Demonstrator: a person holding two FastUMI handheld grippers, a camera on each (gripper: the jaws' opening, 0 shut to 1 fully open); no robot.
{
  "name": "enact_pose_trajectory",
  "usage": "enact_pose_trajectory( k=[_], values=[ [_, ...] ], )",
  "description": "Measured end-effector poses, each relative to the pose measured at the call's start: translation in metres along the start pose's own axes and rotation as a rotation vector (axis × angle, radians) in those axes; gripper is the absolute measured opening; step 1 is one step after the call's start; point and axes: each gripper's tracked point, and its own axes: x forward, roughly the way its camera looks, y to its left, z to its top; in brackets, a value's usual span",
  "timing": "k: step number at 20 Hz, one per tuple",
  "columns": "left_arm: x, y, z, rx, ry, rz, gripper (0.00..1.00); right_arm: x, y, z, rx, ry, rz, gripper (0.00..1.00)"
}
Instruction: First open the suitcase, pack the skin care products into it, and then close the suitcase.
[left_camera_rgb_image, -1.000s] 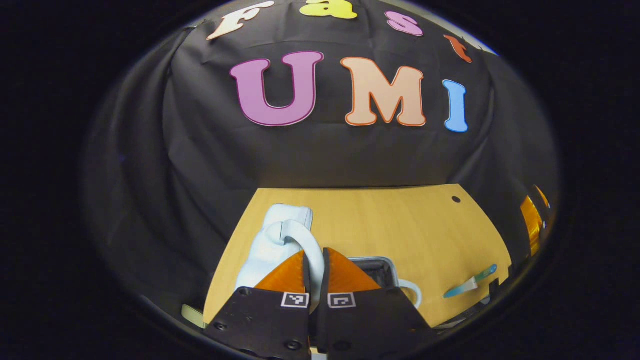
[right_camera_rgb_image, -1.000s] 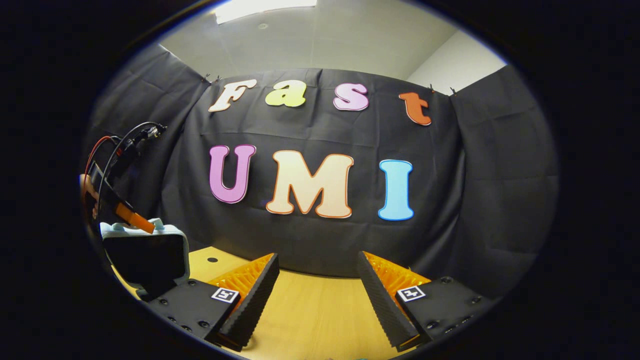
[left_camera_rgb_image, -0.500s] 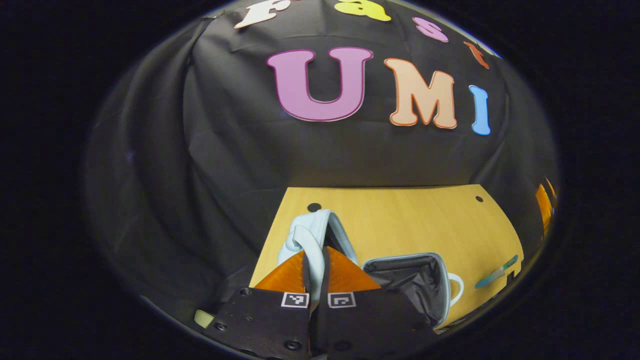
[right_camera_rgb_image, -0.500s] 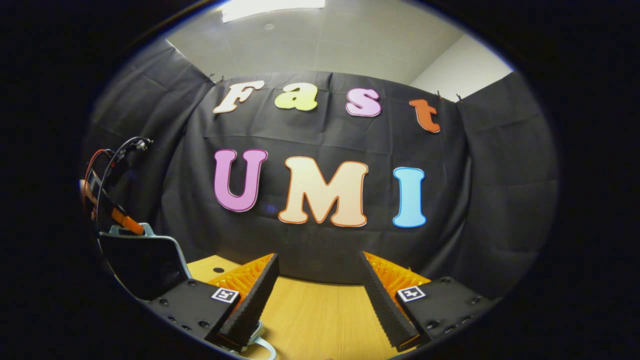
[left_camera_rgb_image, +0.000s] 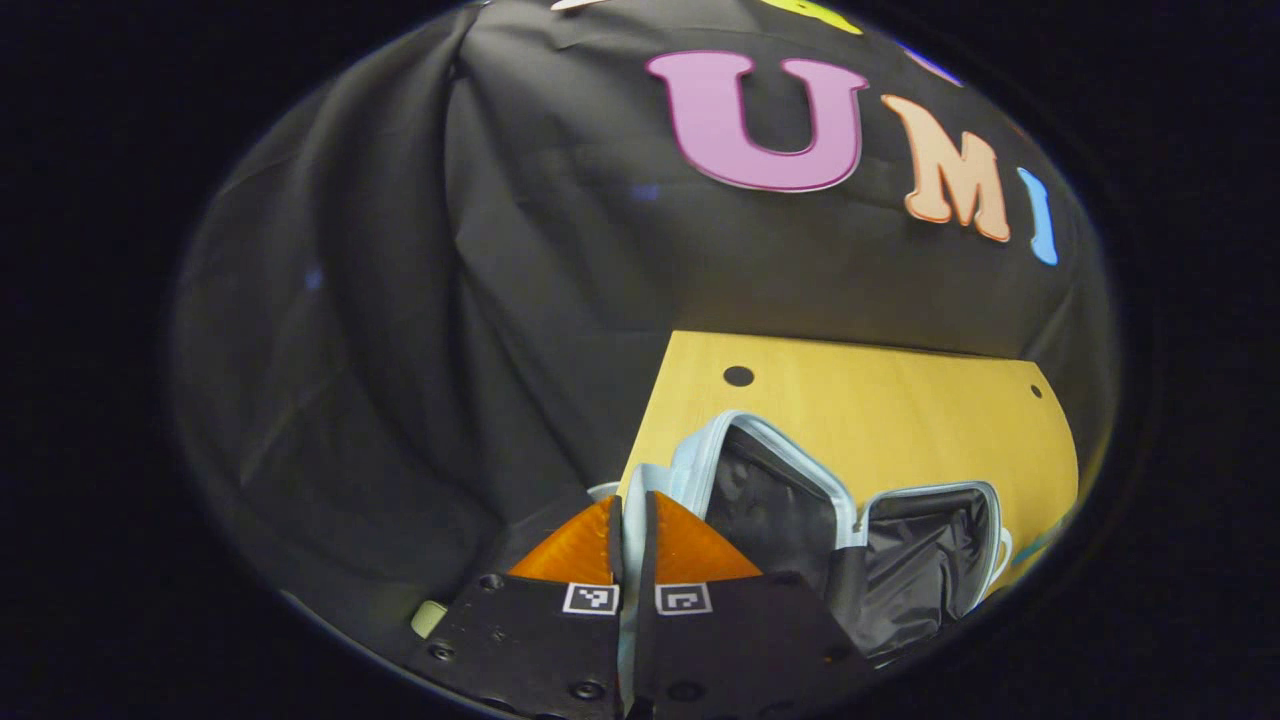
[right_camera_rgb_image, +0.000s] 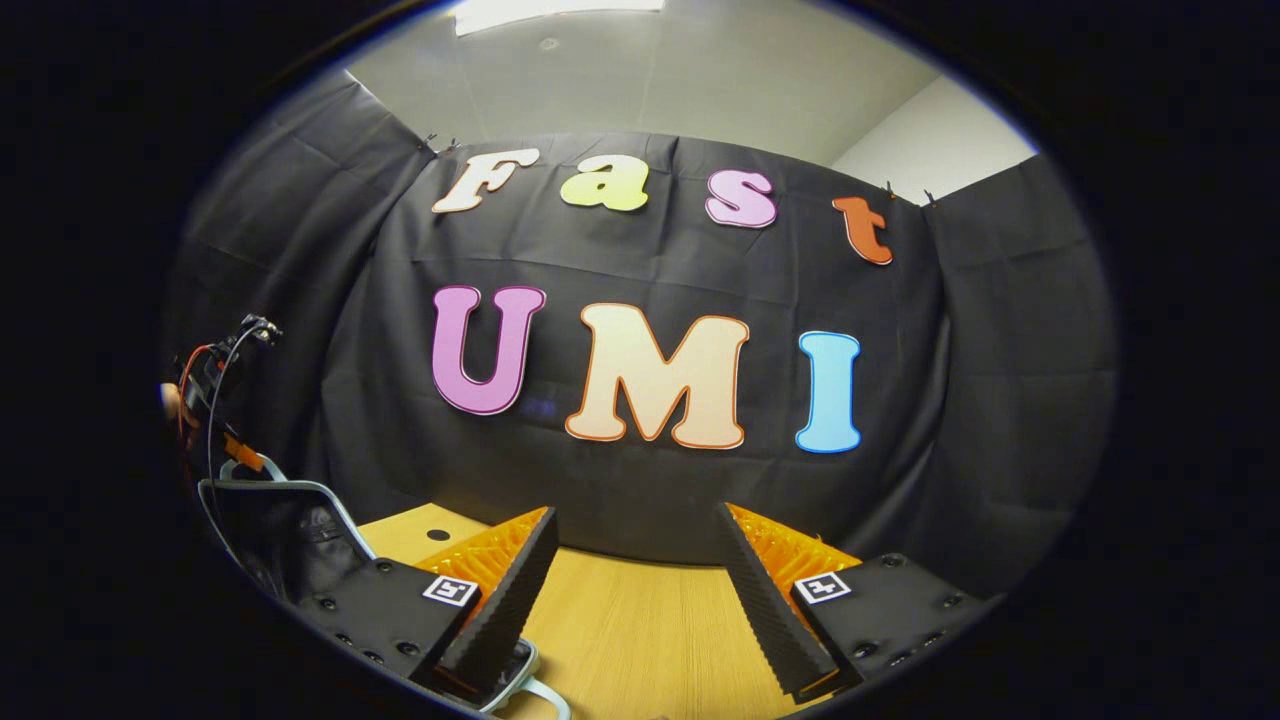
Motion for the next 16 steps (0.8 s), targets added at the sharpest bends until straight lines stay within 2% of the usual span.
enact_pose_trajectory(
  k=[5,7,8,9,11,13,15,16],
  values=[
    [0.025,0.013,-0.034,-0.049,0.065,0.043,0.0,0.0,-0.003,-0.002,0.0,0.009,-0.016,0.99],
    [0.033,0.018,-0.043,-0.065,0.082,0.086,0.01,-0.001,-0.005,-0.002,0.0,0.012,-0.02,1.0],
    [0.036,0.018,-0.042,-0.073,0.066,0.105,0.11,-0.002,-0.006,-0.001,-0.001,0.01,-0.024,0.99],
    [0.038,0.013,-0.043,-0.091,0.035,0.084,0.17,-0.002,-0.007,0.0,-0.003,0.007,-0.027,0.99],
    [0.039,-0.005,-0.033,-0.124,-0.035,0.047,0.59,-0.002,-0.011,0.004,-0.009,-0.008,-0.034,1.0],
    [0.033,-0.02,-0.016,-0.13,-0.14,0.06,1.0,-0.002,-0.015,0.009,-0.006,-0.024,-0.035,1.0],
    [0.009,-0.029,0.011,-0.156,-0.271,0.069,0.97,-0.003,-0.022,0.016,0.008,-0.047,-0.039,1.0],
    [-0.008,-0.031,0.025,-0.17,-0.335,0.097,0.96,-0.004,-0.027,0.02,0.014,-0.059,-0.042,1.0]
  ],
)
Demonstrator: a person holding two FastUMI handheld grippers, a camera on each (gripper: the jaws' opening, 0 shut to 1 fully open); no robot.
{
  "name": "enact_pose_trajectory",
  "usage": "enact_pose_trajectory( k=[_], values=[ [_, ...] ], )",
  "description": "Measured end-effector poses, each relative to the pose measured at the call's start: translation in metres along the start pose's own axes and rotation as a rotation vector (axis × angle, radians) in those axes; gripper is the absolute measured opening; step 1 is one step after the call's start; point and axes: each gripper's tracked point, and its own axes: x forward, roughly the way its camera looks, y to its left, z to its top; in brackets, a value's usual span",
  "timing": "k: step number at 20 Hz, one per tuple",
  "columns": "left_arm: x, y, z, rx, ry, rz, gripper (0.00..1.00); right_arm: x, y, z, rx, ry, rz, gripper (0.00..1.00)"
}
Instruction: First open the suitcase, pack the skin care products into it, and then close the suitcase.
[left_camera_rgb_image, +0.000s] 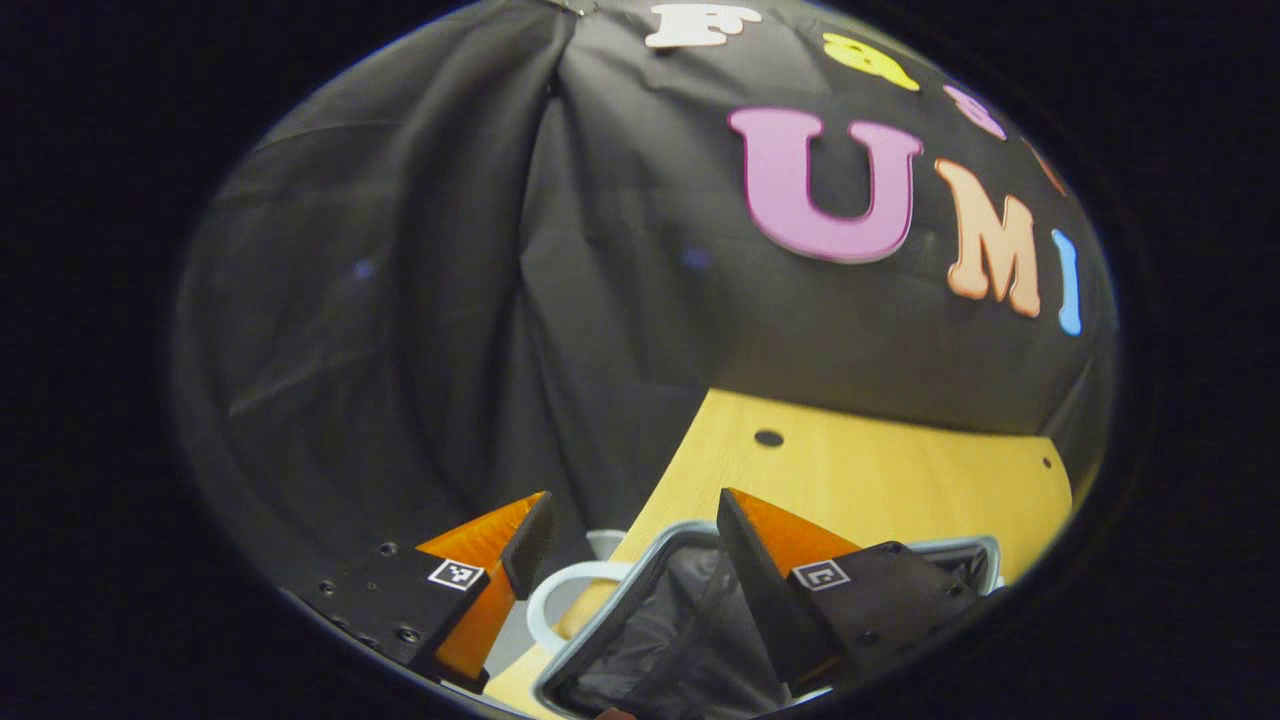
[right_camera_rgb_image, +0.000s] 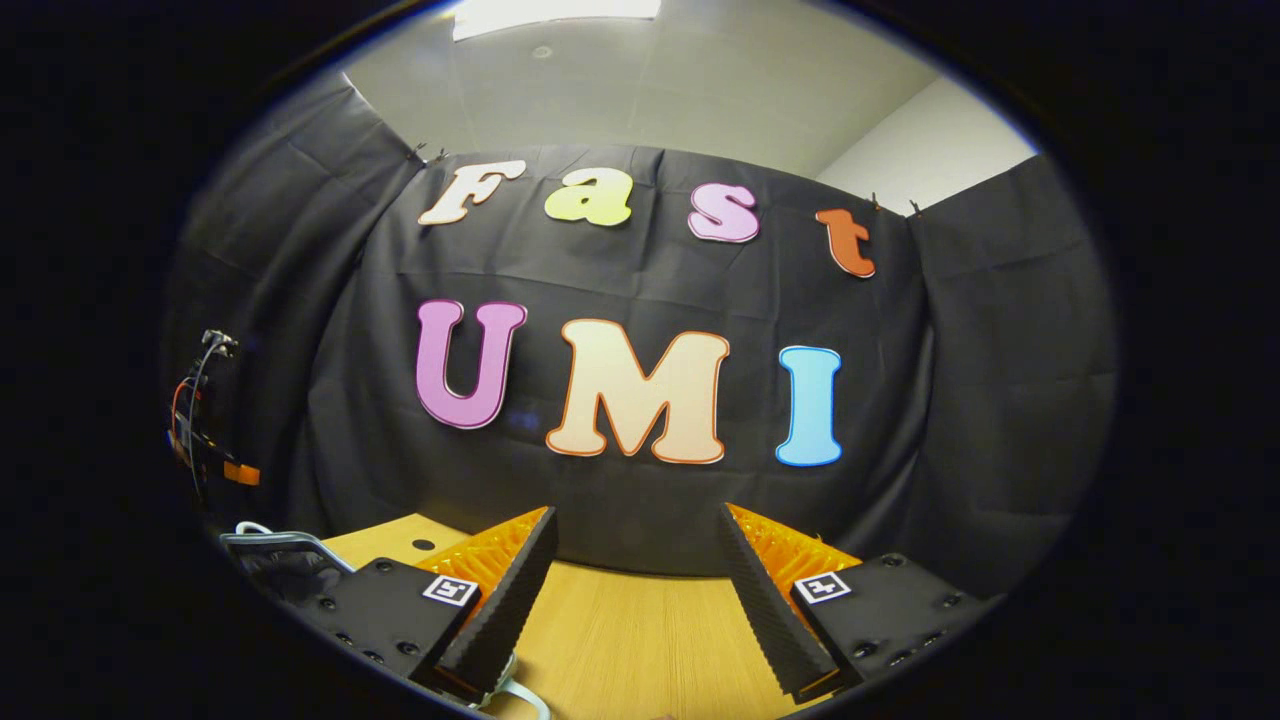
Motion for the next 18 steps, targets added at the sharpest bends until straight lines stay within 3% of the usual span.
enact_pose_trajectory(
  k=[2,4,6,8,10,18],
  values=[
    [-0.024,-0.011,0.037,-0.003,-0.135,0.048,0.95,-0.002,-0.008,0.005,0.011,-0.016,0.007,0.99],
    [-0.055,-0.039,0.054,0.031,-0.185,0.031,0.95,-0.006,-0.017,0.009,0.02,-0.028,0.014,1.0],
    [-0.087,-0.081,0.058,0.067,-0.22,-0.022,0.95,-0.01,-0.029,0.013,0.029,-0.04,0.019,0.95],
    [-0.124,-0.117,0.063,0.094,-0.253,-0.08,0.95,-0.016,-0.043,0.017,0.044,-0.055,0.023,1.0],
    [-0.146,-0.157,0.068,0.097,-0.278,-0.139,0.94,-0.021,-0.058,0.02,0.063,-0.066,0.028,0.95],
    [-0.223,-0.33,0.05,0.121,-0.295,-0.361,0.94,-0.044,-0.121,0.021,0.113,-0.08,0.032,0.98]
  ],
)
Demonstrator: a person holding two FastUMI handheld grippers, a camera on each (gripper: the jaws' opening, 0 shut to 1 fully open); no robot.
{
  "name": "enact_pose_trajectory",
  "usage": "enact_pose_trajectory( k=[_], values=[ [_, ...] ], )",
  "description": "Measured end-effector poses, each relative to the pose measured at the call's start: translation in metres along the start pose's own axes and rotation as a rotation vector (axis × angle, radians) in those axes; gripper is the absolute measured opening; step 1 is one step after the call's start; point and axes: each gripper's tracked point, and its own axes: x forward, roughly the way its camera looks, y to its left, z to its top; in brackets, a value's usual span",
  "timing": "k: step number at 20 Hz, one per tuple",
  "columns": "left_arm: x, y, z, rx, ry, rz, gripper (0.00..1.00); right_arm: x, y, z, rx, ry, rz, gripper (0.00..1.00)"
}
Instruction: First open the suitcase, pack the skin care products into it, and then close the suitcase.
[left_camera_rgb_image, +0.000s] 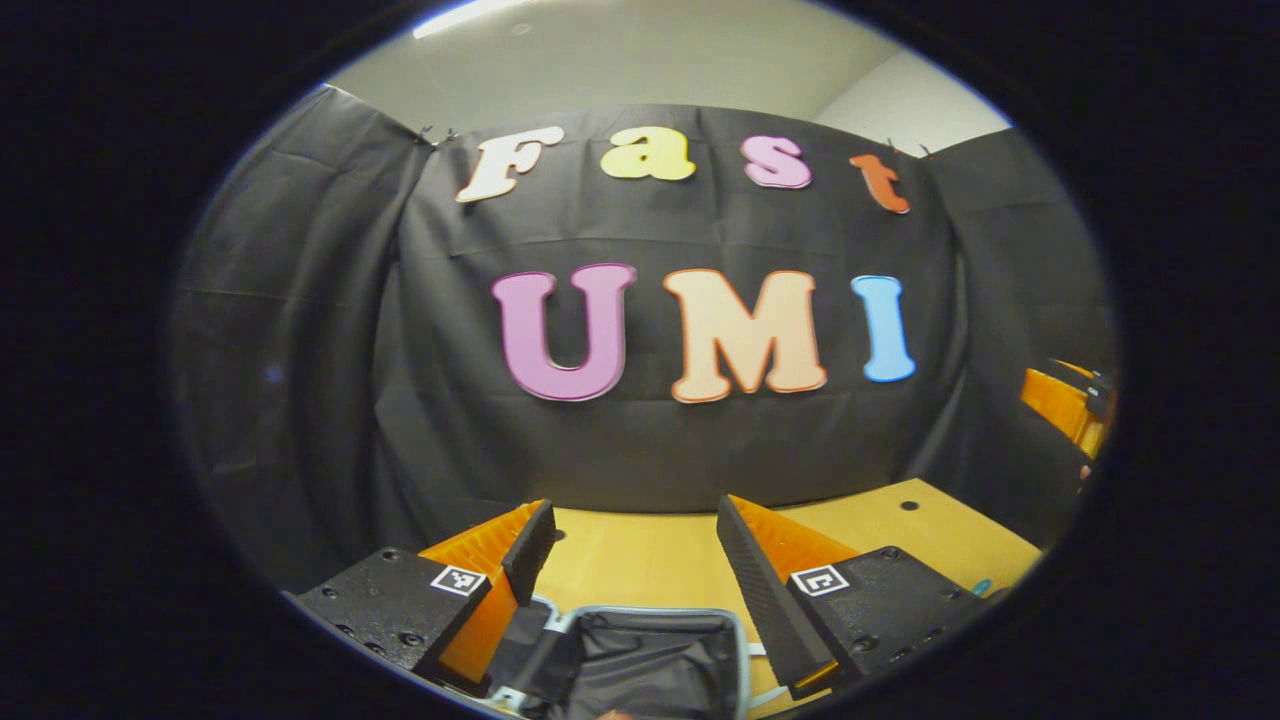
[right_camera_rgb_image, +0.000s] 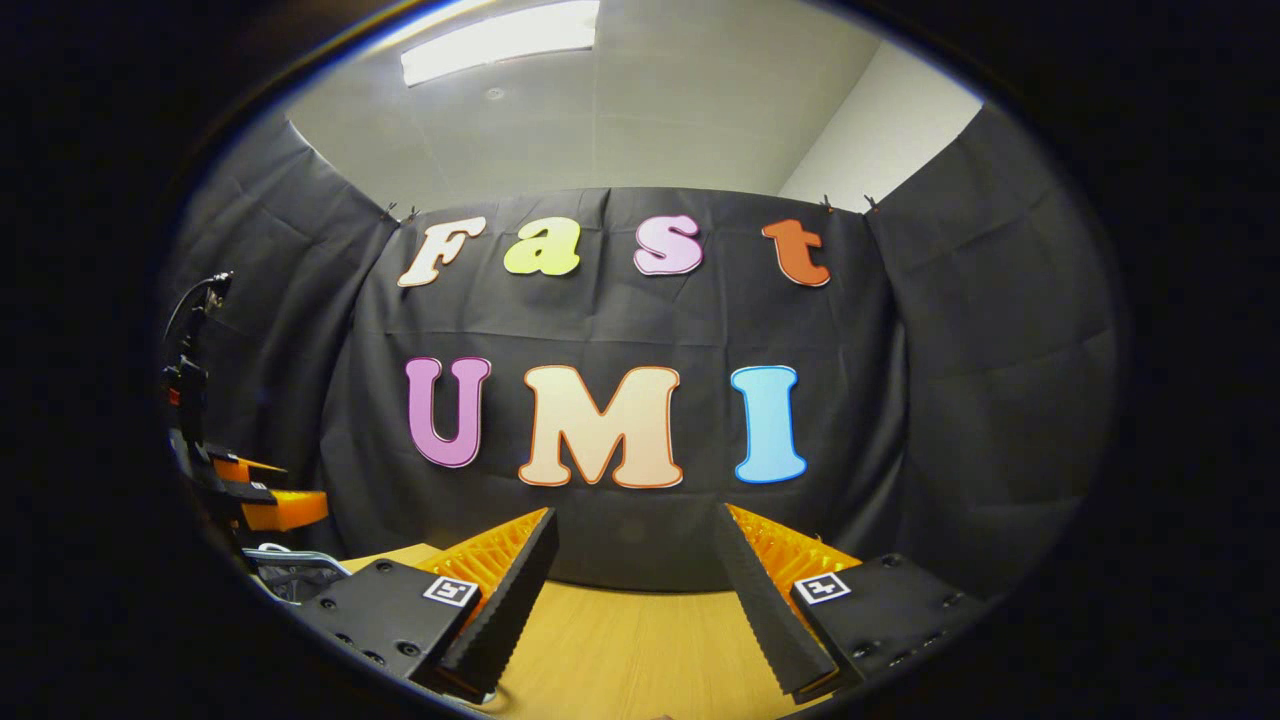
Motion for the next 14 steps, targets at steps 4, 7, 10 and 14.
enact_pose_trajectory(
  k=[4,7,10,14],
  values=[
    [-0.007,-0.076,-0.006,-0.024,0.017,-0.098,0.95,-0.015,-0.025,-0.002,-0.01,0.014,0.008,0.98],
    [-0.013,-0.121,-0.023,-0.008,0.045,-0.151,0.95,-0.025,-0.044,-0.002,-0.026,0.016,0.015,0.98],
    [-0.02,-0.166,-0.048,-0.025,0.099,-0.214,0.95,-0.035,-0.062,-0.002,-0.04,0.022,0.021,0.98],
    [-0.022,-0.216,-0.089,-0.03,0.189,-0.281,0.95,-0.044,-0.084,-0.007,-0.059,0.037,0.02,0.98]
  ],
)
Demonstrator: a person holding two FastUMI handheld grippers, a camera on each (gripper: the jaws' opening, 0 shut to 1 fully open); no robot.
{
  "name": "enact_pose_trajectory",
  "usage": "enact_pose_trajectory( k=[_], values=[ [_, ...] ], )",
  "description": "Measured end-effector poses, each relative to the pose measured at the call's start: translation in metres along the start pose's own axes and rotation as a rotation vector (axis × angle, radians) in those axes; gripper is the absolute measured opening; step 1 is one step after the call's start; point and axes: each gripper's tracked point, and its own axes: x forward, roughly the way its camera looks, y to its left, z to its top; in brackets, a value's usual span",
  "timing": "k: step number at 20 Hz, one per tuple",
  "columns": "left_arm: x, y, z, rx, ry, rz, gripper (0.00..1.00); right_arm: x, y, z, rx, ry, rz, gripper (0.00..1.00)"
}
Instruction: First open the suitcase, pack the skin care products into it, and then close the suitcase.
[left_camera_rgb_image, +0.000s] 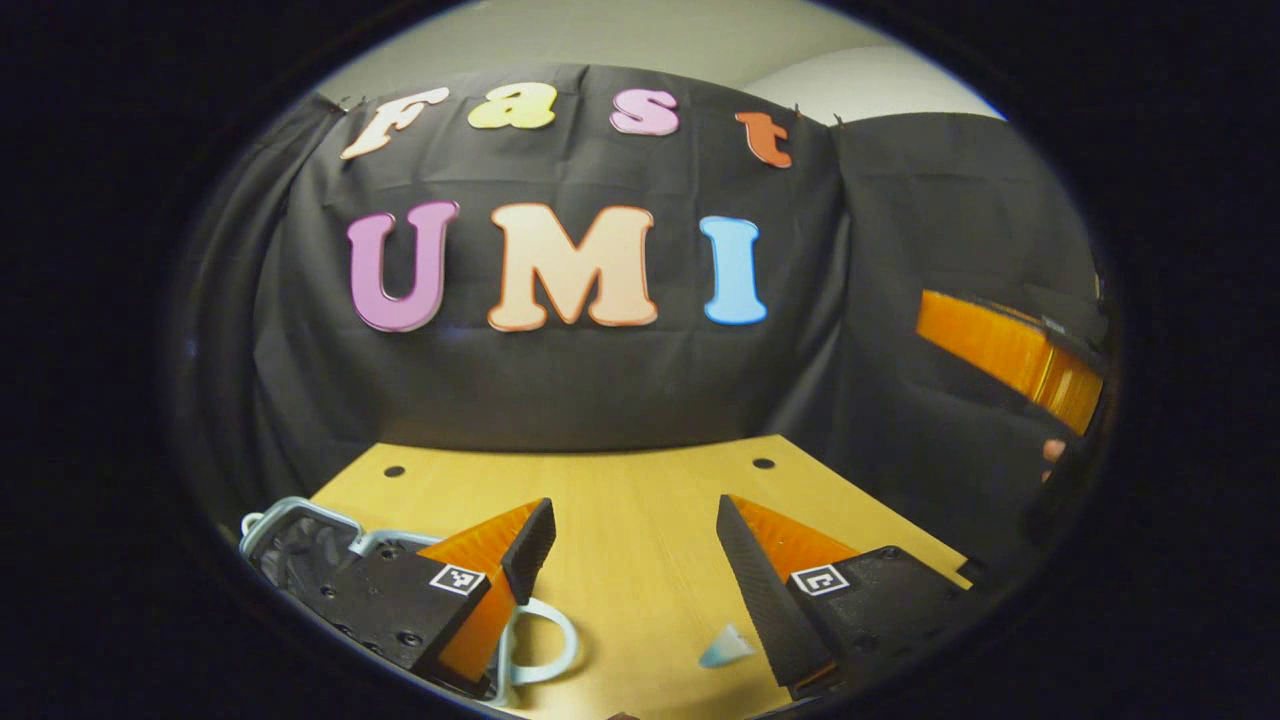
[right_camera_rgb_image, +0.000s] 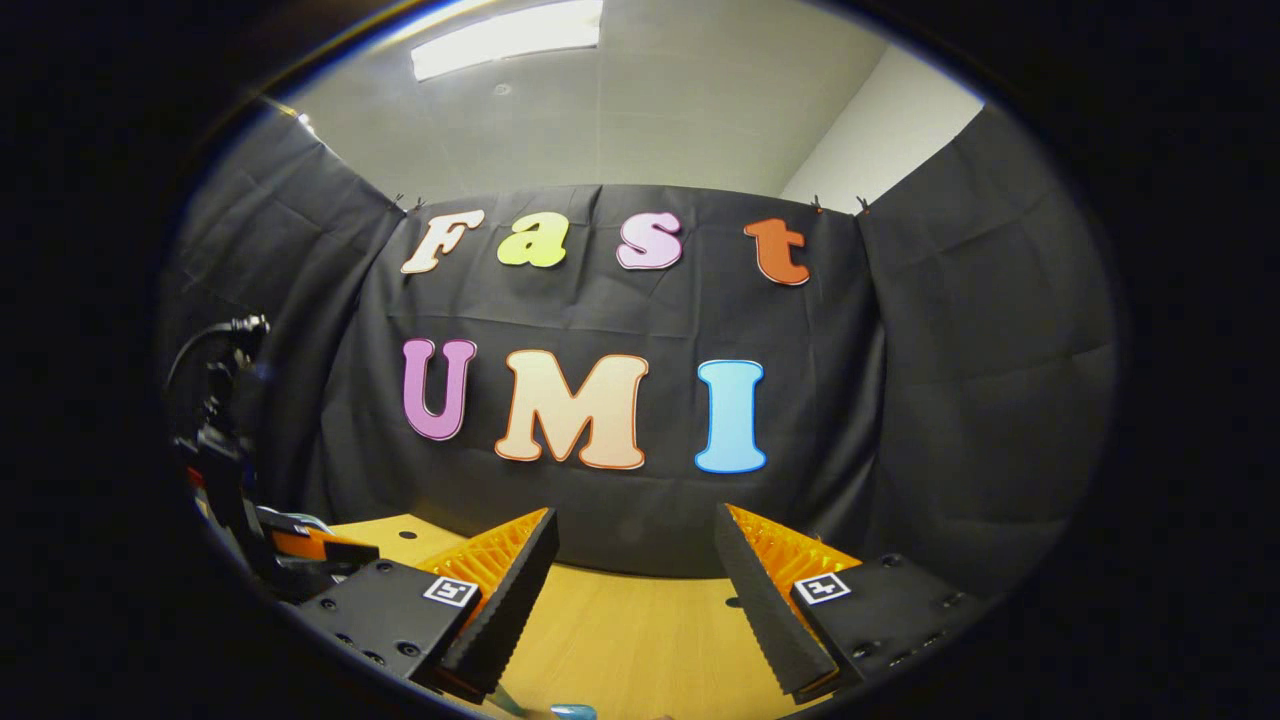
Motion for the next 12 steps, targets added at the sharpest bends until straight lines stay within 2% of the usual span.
enact_pose_trajectory(
  k=[4,12],
  values=[
    [0.007,-0.032,-0.06,-0.006,0.124,-0.048,0.95,-0.007,-0.015,-0.011,0.006,0.028,-0.008,0.98],
    [0.02,-0.059,-0.143,-0.079,0.292,-0.071,0.96,-0.012,-0.034,-0.033,-0.008,0.084,-0.026,0.98]
  ],
)
